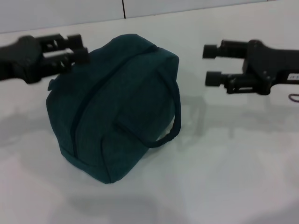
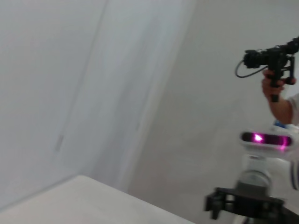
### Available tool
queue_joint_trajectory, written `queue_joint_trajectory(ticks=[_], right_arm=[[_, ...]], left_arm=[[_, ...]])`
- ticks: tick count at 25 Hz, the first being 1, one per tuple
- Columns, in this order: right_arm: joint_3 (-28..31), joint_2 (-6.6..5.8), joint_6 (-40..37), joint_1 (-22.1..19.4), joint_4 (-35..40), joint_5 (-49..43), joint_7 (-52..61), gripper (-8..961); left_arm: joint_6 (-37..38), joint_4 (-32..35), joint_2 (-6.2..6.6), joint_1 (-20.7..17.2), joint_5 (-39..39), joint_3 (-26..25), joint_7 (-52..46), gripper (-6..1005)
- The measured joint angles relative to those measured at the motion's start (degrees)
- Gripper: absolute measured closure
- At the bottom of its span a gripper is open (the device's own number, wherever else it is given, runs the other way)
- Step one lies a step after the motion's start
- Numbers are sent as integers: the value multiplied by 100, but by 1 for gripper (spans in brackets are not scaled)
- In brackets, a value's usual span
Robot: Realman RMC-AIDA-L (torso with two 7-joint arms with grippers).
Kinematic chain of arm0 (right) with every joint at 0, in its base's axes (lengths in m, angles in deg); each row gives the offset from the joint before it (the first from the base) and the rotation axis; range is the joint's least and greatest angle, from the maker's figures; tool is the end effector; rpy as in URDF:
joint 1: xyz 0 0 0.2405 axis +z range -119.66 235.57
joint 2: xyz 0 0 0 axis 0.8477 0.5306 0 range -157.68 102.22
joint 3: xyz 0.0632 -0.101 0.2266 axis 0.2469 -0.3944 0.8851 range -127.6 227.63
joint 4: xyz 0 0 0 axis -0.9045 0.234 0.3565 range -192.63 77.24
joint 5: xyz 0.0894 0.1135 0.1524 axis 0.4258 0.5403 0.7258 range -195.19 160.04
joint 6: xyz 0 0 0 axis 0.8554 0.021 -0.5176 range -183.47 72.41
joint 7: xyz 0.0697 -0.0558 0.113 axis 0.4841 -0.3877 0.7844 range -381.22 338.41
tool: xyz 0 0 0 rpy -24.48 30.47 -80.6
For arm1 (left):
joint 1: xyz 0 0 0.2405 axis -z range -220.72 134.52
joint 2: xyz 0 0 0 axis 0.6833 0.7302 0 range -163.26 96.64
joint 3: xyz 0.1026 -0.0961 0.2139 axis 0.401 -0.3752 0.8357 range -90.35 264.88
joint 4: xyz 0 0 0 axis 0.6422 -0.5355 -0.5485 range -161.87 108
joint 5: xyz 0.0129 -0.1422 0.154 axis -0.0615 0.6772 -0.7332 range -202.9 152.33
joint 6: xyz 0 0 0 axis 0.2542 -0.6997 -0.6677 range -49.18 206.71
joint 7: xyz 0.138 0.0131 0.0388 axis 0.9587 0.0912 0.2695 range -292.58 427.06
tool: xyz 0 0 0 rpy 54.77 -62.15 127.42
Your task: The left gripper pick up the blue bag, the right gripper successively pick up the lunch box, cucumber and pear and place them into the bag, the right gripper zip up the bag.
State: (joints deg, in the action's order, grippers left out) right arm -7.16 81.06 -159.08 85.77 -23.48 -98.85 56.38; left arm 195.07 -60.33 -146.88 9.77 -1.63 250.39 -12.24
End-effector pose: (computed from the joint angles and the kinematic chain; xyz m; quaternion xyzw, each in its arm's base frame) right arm 0.2305 0.3173 0.0648 -0.9082 0.1234 0.3951 0.0614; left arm -0.2009 0.3561 0.0612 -0.9163 -0.1911 -0.3511 0.0252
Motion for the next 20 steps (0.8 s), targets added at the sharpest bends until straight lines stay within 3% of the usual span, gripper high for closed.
queue_joint_trajectory(ticks=[4, 12, 20], right_arm=[[2, 57, 45, 173, -5, -487, 200, 211], [-18, 89, 40, 505, -11, -1062, 521, 215], [-22, 99, 102, 559, -13, -1121, 625, 215]], left_arm=[[36, 182, -161, -132, -284, 7, 133, 465], [41, 768, -173, -309, -673, 5, 426, 464], [44, 841, -179, -371, -622, -1, 514, 464]])
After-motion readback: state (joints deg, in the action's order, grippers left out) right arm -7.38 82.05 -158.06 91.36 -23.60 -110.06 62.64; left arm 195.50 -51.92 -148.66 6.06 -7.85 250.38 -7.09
